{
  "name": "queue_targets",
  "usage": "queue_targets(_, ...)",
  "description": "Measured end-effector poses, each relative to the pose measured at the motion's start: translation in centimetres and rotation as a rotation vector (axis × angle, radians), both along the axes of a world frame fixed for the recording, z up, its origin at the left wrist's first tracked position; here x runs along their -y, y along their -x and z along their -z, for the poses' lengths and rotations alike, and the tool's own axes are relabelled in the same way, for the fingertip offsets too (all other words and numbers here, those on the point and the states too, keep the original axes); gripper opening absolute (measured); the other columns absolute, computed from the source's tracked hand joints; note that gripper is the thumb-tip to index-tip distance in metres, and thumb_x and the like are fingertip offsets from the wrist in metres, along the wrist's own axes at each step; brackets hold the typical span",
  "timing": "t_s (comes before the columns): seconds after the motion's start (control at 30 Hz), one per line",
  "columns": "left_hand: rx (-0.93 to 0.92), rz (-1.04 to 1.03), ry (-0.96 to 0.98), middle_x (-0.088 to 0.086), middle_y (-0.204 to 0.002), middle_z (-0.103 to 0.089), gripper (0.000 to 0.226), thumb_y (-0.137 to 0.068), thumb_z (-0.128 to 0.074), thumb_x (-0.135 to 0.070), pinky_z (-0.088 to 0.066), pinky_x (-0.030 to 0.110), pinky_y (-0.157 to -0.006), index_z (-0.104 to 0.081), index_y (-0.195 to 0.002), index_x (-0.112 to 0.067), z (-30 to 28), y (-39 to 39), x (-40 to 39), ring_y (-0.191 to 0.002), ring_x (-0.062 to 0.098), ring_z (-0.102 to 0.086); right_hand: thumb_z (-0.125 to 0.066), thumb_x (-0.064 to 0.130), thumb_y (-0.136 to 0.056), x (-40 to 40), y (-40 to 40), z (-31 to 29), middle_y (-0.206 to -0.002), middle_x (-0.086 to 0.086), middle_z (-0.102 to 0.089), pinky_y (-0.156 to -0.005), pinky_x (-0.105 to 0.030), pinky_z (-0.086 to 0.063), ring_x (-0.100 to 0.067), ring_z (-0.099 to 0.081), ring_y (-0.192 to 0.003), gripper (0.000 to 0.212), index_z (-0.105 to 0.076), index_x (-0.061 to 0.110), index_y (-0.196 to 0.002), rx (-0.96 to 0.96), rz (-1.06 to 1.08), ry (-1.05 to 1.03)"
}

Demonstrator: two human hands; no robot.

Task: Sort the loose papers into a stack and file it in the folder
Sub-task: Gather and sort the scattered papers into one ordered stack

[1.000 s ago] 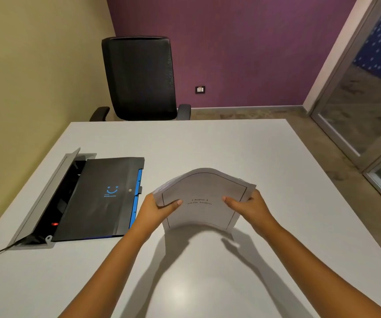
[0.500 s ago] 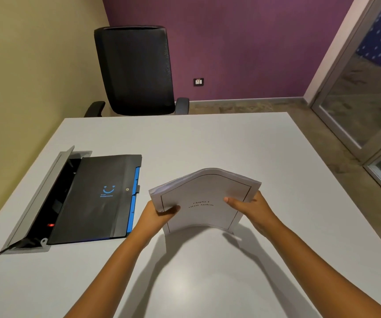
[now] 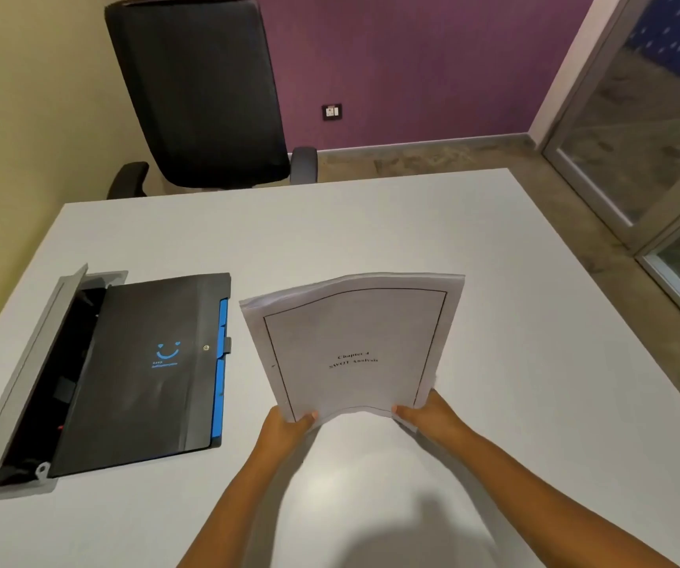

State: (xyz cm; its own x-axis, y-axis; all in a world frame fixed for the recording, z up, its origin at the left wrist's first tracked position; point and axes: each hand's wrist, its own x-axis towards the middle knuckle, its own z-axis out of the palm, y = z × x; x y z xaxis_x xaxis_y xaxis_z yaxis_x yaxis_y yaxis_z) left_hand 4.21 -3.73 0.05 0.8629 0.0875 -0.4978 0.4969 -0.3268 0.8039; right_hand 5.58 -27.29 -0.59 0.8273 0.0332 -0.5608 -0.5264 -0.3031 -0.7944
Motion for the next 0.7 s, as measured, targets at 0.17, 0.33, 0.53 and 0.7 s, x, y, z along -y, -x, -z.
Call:
queue_targets(0.17,-0.035,-0.015,-0.06,0.028,-0.11,-0.065,0.033,-0.086,-0.061,-0.012,-0.049,0.039,-0.084,-0.059,-0.109,0.012,2.0,0.1,0.5,-0.102,0.041,-0.061,-0.063,0.01,-0.087,-0.2,-0.1,1.0,-0.126,-0.01,-0.06,-0.089,-0.02,-0.041,-0.017,-0.056,-0.105,0.045,-0.051,0.005,-0.13,-0.013,0.037,0.029)
queue_targets(0.33,0.03,0.011,-0.001,0.007,-0.108,-0.063,0.035,-0.087,-0.061,-0.016,-0.046,0.029,-0.084,-0.057,-0.119,-0.003,1.8,0.2,0.6,-0.099,0.024,-0.06,-0.06,0.012,-0.09,0.9,-0.2,0.9,-0.113,0.004,-0.063,-0.075,-0.003,-0.043,-0.009,-0.063,-0.098,0.036,-0.055,0.01,-0.126,0.01,0.05,-0.009)
queue_targets(0.53,0.053,0.06,-0.088,-0.005,-0.08,-0.061,0.026,-0.087,-0.061,-0.023,-0.043,0.008,-0.054,-0.057,-0.109,-0.01,1.7,-0.2,0.9,-0.074,0.014,-0.063,-0.055,-0.002,-0.09,2.9,0.8,1.2,-0.108,-0.004,-0.066,-0.077,-0.031,-0.058,-0.02,-0.065,-0.1,0.032,-0.055,0.014,-0.117,-0.193,0.16,-0.237)
queue_targets(0.7,0.046,-0.116,0.045,0.012,-0.084,-0.069,0.02,-0.092,-0.054,-0.02,-0.05,0.02,-0.057,-0.053,-0.109,-0.01,1.2,0.2,0.1,-0.072,0.019,-0.069,-0.058,-0.008,-0.086,7.8,1.1,0.8,-0.118,-0.013,-0.065,-0.084,-0.039,-0.055,-0.027,-0.062,-0.108,0.037,-0.055,0.004,-0.121,-0.3,0.27,-0.338)
